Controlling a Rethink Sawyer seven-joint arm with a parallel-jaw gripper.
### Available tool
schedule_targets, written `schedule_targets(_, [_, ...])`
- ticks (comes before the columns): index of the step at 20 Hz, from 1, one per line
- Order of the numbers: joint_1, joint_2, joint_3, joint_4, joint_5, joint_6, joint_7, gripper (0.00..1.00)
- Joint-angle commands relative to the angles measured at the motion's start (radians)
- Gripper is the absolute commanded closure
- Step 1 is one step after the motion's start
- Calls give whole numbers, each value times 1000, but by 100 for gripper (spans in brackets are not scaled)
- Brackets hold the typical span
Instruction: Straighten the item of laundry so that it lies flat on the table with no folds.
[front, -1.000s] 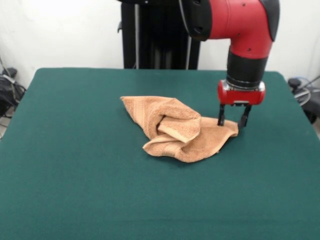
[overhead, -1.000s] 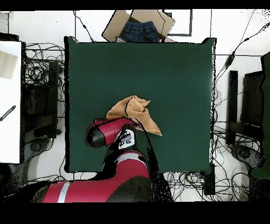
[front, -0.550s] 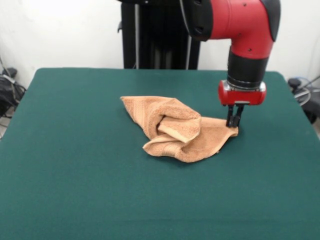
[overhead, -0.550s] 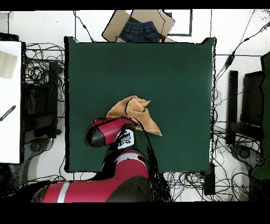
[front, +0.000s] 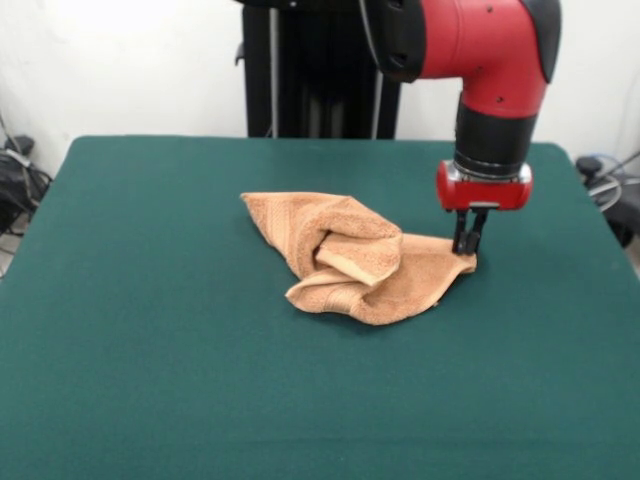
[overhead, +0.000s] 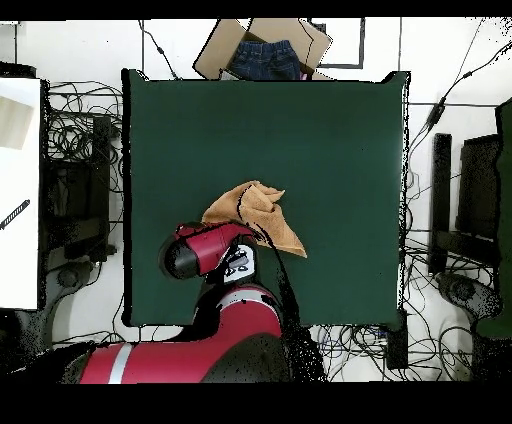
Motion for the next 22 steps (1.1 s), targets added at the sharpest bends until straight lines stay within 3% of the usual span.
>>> schedule_targets(1, [4, 16, 67, -56, 33, 101, 64, 100])
schedule_targets(22, [2, 48, 72, -66, 28, 67, 69, 100])
